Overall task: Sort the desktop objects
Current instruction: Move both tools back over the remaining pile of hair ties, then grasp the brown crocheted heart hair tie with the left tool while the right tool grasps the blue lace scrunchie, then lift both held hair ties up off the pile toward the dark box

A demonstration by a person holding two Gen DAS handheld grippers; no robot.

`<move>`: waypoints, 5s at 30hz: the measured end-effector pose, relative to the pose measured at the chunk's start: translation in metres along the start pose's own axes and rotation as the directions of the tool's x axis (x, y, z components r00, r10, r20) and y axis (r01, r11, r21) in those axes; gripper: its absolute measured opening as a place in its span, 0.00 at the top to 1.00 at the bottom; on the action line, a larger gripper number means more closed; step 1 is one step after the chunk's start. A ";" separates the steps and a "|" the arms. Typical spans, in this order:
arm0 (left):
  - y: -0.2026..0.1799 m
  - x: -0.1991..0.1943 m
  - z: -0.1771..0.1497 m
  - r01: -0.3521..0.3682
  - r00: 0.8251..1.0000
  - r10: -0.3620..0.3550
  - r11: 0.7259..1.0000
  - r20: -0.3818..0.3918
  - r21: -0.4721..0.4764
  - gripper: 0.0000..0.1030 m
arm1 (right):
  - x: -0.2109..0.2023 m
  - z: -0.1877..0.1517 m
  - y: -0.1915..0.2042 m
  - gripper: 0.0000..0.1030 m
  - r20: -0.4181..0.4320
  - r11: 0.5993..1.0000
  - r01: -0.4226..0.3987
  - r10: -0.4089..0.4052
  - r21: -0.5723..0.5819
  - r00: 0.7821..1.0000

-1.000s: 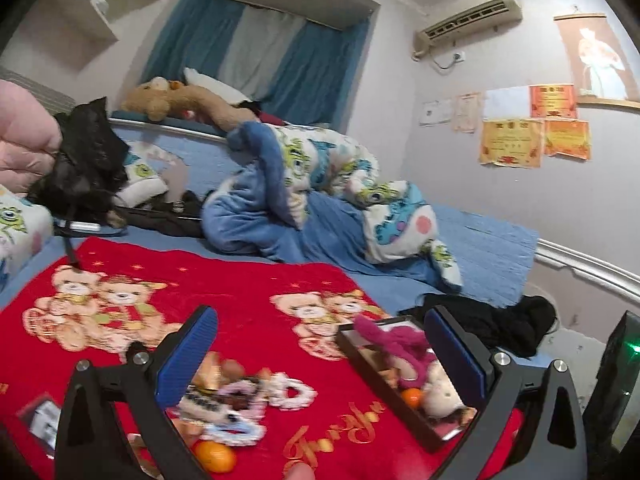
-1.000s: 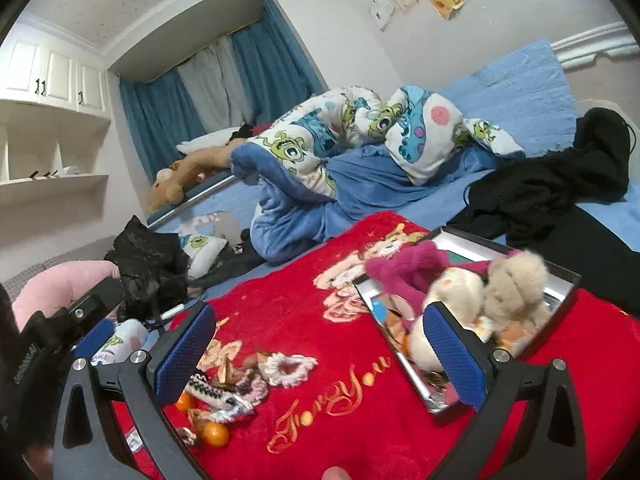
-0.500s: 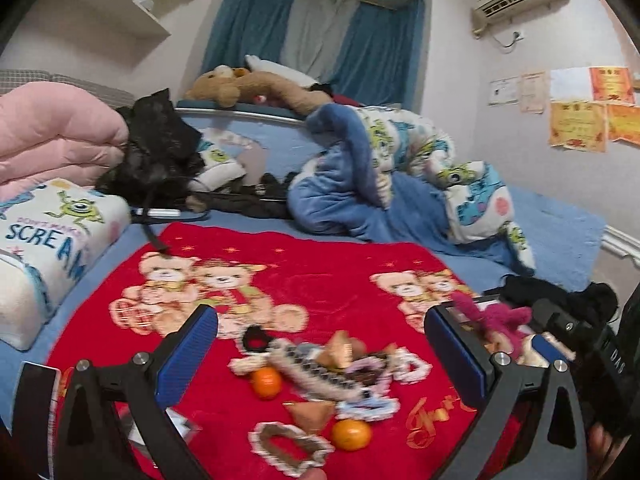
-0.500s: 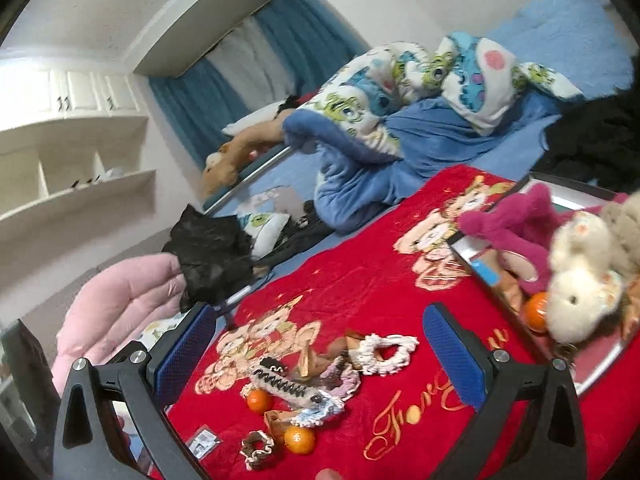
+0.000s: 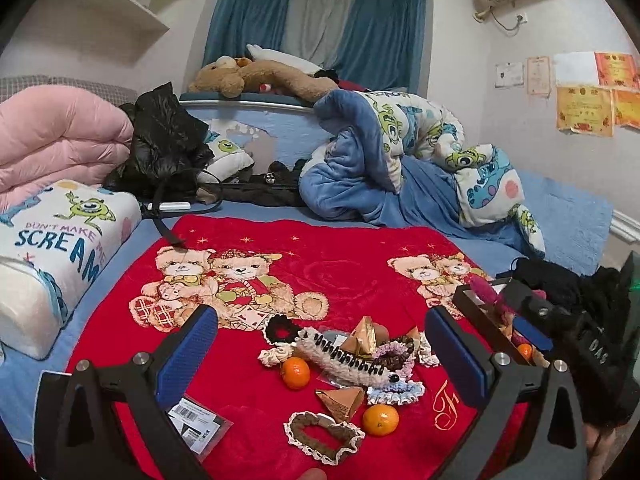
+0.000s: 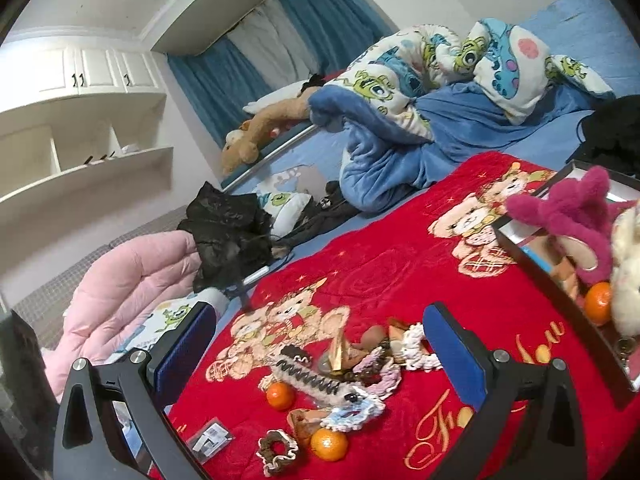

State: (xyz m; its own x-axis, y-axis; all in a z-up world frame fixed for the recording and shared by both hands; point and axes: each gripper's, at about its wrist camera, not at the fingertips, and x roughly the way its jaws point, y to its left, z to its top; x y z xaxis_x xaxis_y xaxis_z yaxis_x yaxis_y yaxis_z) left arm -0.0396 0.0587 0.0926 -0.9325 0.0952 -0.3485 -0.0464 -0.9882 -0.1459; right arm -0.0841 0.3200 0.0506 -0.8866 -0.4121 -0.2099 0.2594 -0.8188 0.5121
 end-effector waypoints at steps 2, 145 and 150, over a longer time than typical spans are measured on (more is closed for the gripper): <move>-0.003 0.002 0.002 -0.023 1.000 0.023 1.000 -0.004 0.016 0.00 | 0.005 -0.002 0.005 0.00 -0.014 1.000 -0.011 0.010 -0.021 1.000; 0.005 0.041 -0.088 0.084 0.971 -0.069 0.995 -0.229 0.058 0.91 | 0.044 -0.051 -0.028 0.87 -0.349 0.996 0.083 -0.086 -0.023 0.933; -0.003 0.036 -0.084 0.098 0.974 -0.082 0.993 -0.213 0.067 0.91 | 0.042 -0.050 -0.028 0.86 -0.345 0.996 0.085 -0.088 -0.023 0.934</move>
State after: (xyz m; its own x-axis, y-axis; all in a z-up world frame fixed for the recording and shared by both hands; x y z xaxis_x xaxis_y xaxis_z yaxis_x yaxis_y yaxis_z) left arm -0.0425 0.0749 0.0028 -0.8279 0.1993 -0.5243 -0.1616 -0.9799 -0.1172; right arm -0.1097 0.3058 -0.0139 -0.7192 -0.4507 -0.5287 0.1915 -0.8601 0.4728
